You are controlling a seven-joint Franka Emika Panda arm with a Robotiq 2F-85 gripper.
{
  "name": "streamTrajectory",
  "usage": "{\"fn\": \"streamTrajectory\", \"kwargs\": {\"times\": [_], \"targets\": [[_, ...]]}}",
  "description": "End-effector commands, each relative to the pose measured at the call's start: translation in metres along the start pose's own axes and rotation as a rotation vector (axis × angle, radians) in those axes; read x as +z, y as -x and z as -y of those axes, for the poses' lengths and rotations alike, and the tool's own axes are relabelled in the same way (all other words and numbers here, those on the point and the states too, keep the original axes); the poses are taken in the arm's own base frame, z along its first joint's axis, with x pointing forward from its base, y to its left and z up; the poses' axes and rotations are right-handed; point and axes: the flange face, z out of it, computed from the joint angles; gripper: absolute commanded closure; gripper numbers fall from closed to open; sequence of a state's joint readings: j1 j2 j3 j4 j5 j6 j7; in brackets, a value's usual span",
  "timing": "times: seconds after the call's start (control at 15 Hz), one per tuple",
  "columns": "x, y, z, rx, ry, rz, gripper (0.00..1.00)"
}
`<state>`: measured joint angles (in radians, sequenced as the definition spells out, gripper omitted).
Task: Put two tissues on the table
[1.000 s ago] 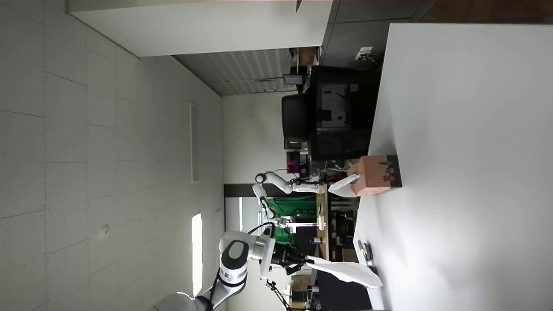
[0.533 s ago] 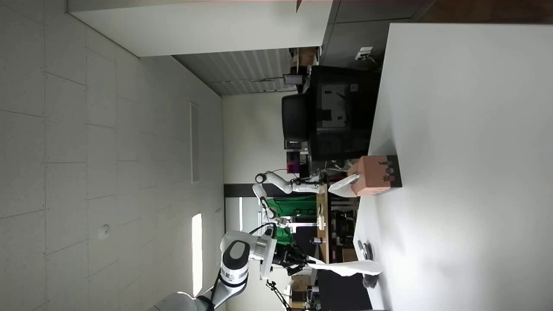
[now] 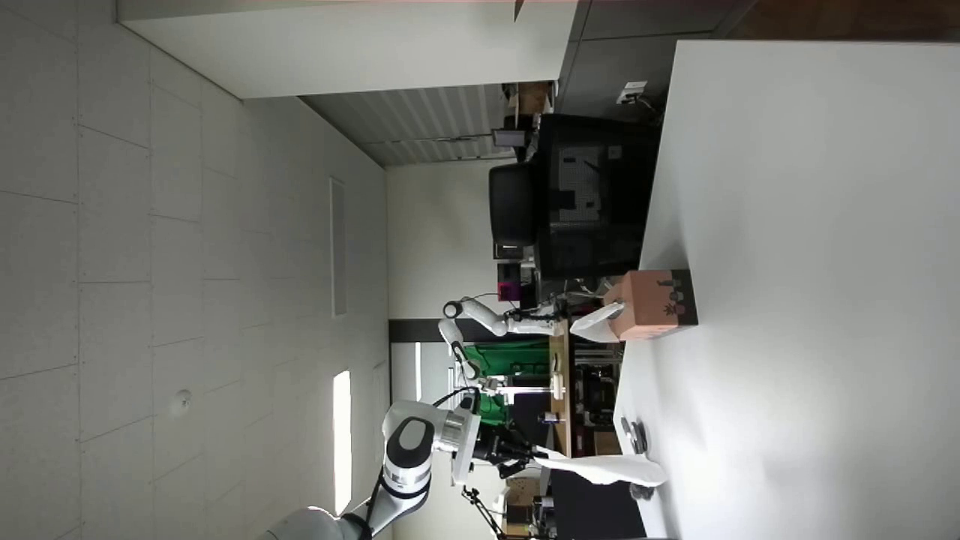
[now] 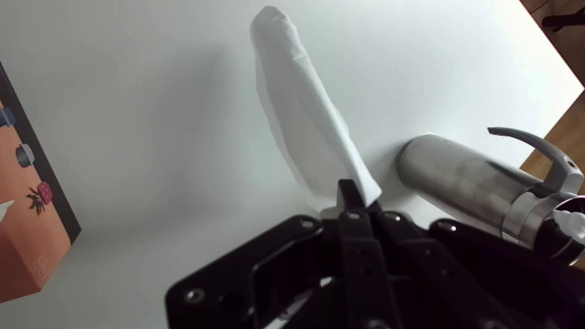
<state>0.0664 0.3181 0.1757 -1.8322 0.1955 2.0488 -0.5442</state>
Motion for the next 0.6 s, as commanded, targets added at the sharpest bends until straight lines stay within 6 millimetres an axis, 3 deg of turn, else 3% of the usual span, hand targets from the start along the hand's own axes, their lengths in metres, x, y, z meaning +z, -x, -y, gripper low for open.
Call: {"fn": "streamTrajectory", "kwargs": {"times": [0.0, 0.53], "targets": [[0.002, -0.005, -0.001, -0.018, -0.008, -0.046, 1.0], [0.031, -0.027, -0.009, -0.141, -0.187, -0.264, 1.0]]}}
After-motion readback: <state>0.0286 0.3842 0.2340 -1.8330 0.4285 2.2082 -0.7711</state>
